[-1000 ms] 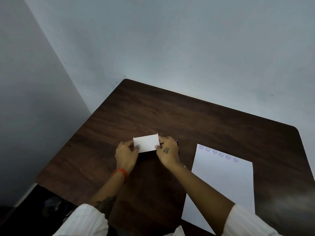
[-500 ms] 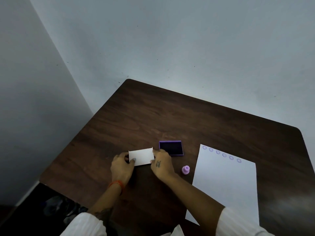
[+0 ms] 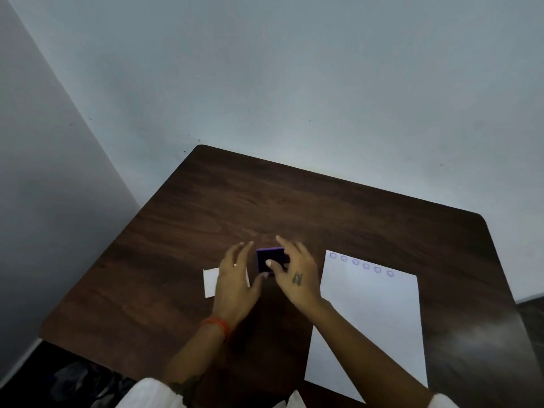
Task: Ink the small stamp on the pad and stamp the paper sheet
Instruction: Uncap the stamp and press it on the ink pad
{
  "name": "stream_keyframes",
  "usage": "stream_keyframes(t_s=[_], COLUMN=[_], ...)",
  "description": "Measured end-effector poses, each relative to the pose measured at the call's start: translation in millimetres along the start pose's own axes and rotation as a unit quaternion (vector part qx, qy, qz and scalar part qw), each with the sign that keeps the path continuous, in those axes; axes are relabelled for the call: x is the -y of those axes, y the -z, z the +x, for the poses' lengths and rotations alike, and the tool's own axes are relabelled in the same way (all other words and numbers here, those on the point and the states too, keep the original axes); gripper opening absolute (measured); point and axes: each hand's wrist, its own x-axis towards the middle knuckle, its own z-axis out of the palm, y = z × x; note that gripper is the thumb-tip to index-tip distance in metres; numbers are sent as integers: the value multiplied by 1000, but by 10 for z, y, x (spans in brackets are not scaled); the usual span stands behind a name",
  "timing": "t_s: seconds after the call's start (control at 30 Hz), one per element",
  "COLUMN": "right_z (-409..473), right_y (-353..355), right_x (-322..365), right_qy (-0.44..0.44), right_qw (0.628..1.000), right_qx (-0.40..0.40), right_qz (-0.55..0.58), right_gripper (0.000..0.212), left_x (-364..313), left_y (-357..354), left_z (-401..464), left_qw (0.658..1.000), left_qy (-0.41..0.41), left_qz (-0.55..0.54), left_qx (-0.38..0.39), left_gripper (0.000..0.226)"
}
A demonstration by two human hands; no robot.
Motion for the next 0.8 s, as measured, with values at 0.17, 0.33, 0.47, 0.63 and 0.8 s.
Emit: stream_keyframes(t_s=[0.17, 0.33, 0.47, 0.63, 0.8], right_z=[-289, -554, -590, -550, -511], right_y=[264, 203, 153, 169, 247], right_x=[-380, -622, -657, -685, -639], right_qy=[-53, -86, -91, -104, -94], right_qw=[998, 995, 993, 993, 990], right_qx=[-31, -24, -28, 2, -11], right_qz=[-8, 47, 71, 55, 100], right_gripper=[52, 34, 24, 30, 17], left_x=[-166, -192, -198, -205, -266], left_y=[-355, -587, -678, -700, -648], left_z=[-130, -189, -194, -175, -148], left_qw=[987, 976, 977, 981, 984], left_qy=[-42, -22, -25, -18, -21], left_qz=[-2, -17, -3, -2, -45], left_qx=[154, 218, 211, 192, 172], left_gripper=[76, 58, 35, 25, 23])
